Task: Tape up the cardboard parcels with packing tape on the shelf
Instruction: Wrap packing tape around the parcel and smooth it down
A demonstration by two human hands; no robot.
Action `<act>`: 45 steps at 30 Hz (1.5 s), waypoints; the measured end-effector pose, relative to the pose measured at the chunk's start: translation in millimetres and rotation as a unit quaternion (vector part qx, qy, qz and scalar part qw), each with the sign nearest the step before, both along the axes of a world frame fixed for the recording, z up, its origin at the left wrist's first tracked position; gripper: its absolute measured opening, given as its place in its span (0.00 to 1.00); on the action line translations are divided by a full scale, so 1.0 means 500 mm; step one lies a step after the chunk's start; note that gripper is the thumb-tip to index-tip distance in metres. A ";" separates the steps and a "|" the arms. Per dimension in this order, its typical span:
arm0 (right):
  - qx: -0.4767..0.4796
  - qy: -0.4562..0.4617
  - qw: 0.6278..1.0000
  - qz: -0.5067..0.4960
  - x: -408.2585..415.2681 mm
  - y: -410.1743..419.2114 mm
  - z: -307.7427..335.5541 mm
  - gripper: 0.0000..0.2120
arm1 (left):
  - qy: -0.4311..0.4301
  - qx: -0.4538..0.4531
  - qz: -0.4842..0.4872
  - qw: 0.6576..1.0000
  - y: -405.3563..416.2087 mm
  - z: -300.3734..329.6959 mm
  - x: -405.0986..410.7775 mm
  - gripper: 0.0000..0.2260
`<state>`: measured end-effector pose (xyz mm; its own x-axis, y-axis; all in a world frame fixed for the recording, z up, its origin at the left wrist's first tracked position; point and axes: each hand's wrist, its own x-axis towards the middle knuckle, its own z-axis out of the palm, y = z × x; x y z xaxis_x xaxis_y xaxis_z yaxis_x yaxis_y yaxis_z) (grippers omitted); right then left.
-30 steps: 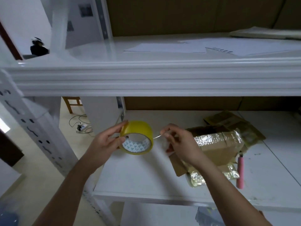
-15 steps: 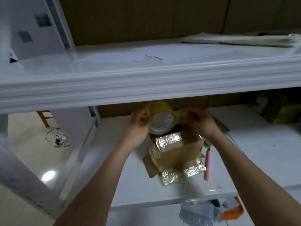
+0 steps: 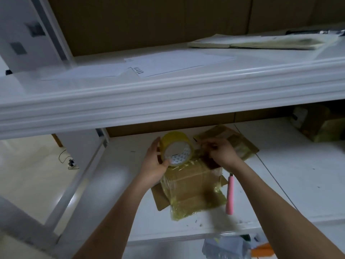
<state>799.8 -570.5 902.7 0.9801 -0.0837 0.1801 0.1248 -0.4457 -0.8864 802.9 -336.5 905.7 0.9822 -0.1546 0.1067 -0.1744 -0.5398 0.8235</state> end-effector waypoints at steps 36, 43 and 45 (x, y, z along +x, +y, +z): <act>-0.007 0.073 0.990 -0.121 0.020 -0.078 -0.154 0.16 | -0.064 -0.037 -0.043 0.996 -0.051 -0.077 -0.016 0.33; 0.161 0.085 0.983 0.039 -0.084 -0.049 -0.119 0.30 | -0.071 -0.024 -0.040 0.996 -0.052 -0.078 -0.015 0.34; 0.140 0.086 0.982 0.096 -0.096 -0.040 -0.132 0.36 | -0.068 -0.027 -0.037 0.997 -0.052 -0.080 -0.017 0.34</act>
<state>751.6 -590.4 836.5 0.9965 0.0832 0.0063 0.0199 -0.1640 -0.9863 794.3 -362.4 865.8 0.9439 -0.2175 0.2486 -0.3250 -0.4774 0.8164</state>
